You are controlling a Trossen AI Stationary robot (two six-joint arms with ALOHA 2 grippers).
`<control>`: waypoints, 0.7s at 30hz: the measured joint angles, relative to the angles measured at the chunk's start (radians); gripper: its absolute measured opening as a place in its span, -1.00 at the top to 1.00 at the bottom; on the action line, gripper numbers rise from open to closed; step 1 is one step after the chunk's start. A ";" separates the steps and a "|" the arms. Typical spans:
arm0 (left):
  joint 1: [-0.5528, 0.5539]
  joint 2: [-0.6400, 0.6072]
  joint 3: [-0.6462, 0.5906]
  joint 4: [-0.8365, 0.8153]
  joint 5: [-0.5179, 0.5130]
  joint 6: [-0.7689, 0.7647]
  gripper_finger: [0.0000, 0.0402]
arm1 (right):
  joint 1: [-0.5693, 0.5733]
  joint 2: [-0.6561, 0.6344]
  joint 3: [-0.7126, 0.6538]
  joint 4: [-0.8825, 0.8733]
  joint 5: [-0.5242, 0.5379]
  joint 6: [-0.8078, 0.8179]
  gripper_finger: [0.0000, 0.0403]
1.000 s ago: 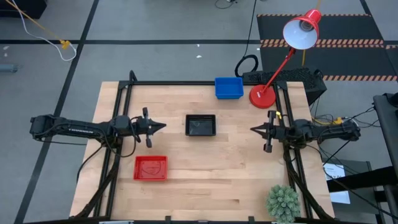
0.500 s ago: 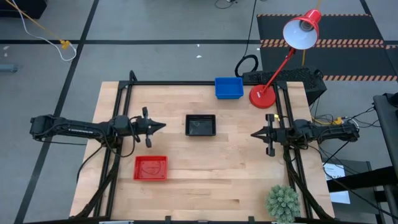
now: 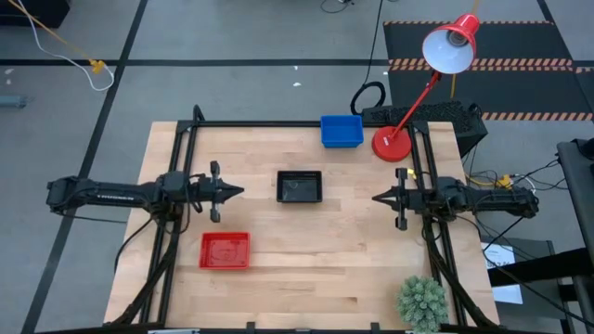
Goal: Stack baskets by color
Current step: Return to Home Position
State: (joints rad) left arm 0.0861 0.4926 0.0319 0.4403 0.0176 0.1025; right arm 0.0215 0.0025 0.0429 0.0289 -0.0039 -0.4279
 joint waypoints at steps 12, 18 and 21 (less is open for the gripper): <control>-0.057 -0.207 0.000 -0.238 0.000 0.012 1.00 | -0.001 0.006 0.000 0.003 0.001 -0.002 1.00; -0.086 -0.290 0.000 -0.351 0.000 0.011 1.00 | 0.000 0.006 0.000 0.003 0.001 -0.003 1.00; -0.112 -0.331 -0.021 -0.365 0.000 0.010 1.00 | 0.000 0.006 0.000 0.003 0.001 -0.003 1.00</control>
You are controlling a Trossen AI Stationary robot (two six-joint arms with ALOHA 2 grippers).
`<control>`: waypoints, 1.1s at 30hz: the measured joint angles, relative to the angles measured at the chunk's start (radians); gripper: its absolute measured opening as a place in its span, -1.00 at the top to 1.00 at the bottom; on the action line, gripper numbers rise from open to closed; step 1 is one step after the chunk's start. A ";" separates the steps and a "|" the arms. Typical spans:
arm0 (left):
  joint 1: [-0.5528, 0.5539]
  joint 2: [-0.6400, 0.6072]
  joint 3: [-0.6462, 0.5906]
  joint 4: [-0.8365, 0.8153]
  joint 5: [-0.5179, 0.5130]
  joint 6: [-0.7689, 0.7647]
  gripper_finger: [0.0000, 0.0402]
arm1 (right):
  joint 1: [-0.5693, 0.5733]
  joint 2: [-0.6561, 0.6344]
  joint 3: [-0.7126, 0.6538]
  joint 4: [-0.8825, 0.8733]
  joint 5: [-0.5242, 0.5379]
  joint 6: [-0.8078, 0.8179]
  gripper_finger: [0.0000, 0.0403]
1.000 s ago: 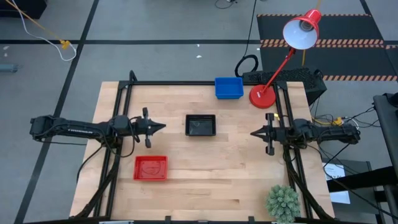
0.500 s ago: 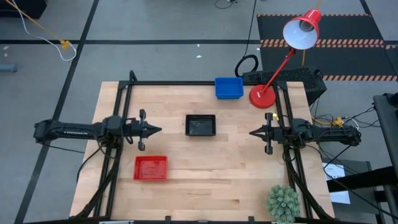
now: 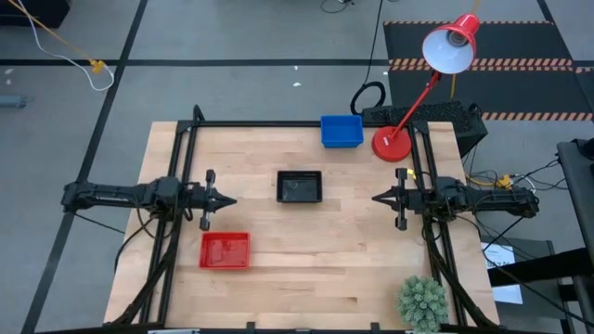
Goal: Stack baskets by color
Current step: Return to Home Position
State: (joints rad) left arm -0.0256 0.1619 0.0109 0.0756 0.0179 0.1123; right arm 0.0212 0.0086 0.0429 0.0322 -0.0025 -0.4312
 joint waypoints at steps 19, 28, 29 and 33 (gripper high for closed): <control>-0.081 -0.160 0.000 -0.061 -0.023 0.093 1.00 | 0.000 0.000 0.000 0.001 0.001 0.000 1.00; -0.012 -0.159 0.000 -0.061 -0.006 0.092 1.00 | 0.000 0.000 0.000 0.001 0.001 0.000 1.00; -0.007 -0.159 0.000 -0.061 -0.003 0.092 1.00 | 0.000 0.000 0.000 0.001 0.001 0.000 1.00; 0.006 -0.159 0.000 -0.063 0.009 0.092 0.98 | 0.000 0.000 0.000 0.001 0.001 0.000 1.00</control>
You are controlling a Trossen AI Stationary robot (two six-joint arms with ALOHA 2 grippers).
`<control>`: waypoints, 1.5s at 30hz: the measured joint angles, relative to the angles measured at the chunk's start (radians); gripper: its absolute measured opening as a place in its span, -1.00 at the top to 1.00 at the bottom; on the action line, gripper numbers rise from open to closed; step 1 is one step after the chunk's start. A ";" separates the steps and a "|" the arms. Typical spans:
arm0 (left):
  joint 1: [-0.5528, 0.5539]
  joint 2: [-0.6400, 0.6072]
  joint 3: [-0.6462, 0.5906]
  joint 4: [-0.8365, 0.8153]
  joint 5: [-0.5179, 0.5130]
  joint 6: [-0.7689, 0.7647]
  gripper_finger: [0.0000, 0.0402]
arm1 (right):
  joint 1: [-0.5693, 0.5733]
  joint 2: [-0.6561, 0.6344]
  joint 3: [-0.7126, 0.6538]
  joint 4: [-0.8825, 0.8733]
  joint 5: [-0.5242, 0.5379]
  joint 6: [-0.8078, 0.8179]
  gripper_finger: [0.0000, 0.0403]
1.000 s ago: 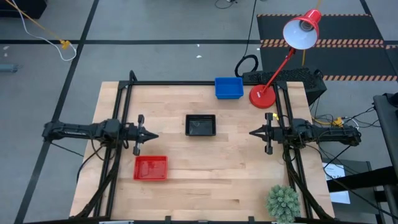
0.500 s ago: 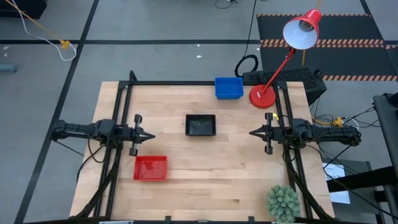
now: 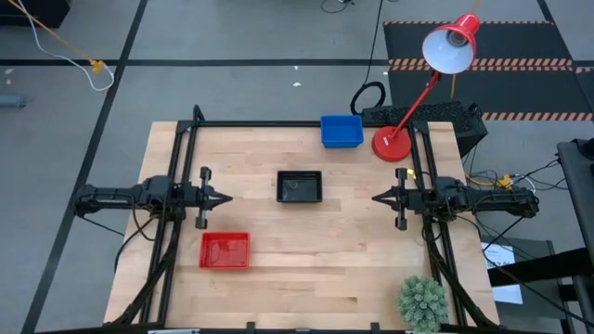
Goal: Stack baskets by color
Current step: Return to Home Position
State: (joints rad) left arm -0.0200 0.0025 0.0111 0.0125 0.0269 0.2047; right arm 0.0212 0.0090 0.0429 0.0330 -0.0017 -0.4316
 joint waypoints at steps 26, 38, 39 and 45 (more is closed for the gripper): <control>0.000 0.000 0.000 -0.001 -0.002 -0.003 0.84 | 0.000 0.000 0.000 0.000 0.000 0.000 1.00; 0.000 0.000 0.000 -0.001 -0.002 -0.003 0.84 | 0.000 0.000 0.000 0.000 0.000 0.000 1.00; 0.000 0.000 0.000 -0.001 -0.003 -0.003 0.84 | 0.000 0.000 0.000 0.000 0.000 0.000 1.00; 0.000 0.000 0.000 -0.001 -0.003 -0.003 0.84 | 0.000 0.000 0.000 0.000 0.000 0.000 1.00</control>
